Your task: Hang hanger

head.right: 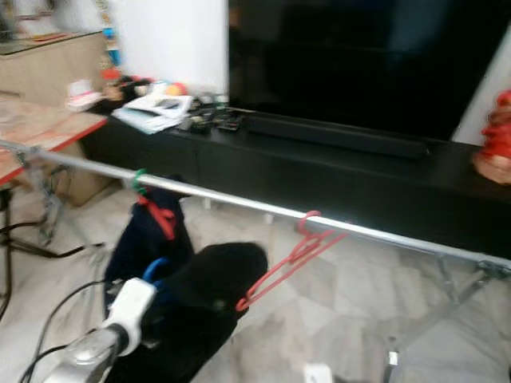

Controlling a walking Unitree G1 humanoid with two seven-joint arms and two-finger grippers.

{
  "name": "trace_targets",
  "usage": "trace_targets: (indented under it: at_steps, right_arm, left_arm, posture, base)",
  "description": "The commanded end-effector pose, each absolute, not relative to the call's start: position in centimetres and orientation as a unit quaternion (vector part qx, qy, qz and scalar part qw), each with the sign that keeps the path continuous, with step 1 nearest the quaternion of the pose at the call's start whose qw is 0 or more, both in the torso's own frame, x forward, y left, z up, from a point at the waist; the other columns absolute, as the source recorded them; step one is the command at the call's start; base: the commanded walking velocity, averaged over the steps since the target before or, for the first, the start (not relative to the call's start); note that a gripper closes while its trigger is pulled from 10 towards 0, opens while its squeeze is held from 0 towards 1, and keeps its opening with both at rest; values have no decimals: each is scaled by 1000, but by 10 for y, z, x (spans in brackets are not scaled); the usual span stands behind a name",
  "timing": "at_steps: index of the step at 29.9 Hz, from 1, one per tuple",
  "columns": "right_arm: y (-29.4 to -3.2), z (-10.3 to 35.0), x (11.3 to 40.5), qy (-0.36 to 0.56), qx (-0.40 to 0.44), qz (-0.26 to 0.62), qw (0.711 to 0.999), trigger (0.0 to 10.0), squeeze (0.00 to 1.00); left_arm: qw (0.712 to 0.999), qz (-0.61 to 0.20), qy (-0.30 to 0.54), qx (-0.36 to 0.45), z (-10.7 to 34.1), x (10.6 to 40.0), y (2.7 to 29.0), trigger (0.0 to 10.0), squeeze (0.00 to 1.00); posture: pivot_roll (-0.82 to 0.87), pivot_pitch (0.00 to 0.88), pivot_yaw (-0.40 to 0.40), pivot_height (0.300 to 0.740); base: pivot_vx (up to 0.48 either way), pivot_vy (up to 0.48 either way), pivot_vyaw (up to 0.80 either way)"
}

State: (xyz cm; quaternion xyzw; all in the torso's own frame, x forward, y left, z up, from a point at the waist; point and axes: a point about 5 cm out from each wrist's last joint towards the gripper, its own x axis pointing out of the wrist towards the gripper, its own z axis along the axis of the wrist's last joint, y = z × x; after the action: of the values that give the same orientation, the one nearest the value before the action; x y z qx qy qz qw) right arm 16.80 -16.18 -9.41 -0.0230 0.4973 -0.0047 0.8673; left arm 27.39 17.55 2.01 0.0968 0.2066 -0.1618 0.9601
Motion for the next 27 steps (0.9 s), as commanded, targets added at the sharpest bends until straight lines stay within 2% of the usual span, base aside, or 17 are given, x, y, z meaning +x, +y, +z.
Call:
trace_targets:
  at_steps: [1,7,10,16,22,27]
  right_arm:
    - [-172,-98,158,514,-27,-18,857,10000,0]
    - [-173,-97,159,513,-29,-19,858,10000,0]
    - [-174,-97,159,513,-31,-18,858,10000,0]
    - [-176,-97,160,512,-34,-17,858,10000,0]
    - [-180,-97,159,513,-34,-20,857,10000,0]
    - [-181,-97,159,515,-37,-19,856,10000,0]
  left_arm:
    - [961,-177,184,103,29,281,167,10000,0]
    - [955,-204,164,139,37,282,169,10000,0]
    - [965,-178,132,142,51,293,175,10000,0]
    - [967,-168,115,153,62,307,178,10000,0]
    - [968,-159,124,148,55,301,180,10000,0]
    - [969,-161,127,140,52,298,178,10000,0]
  posture:
    - [65,0,20,740]
    - [70,0,12,740]
    - [75,0,8,740]
    - [75,0,4,740]
    - [75,0,4,740]
    - [78,0,0,740]
  base:
    - [0,0,0]
    - [0,0,0]
    - [0,0,0]
    - [0,0,0]
    - [0,0,0]
    - [328,0,0]
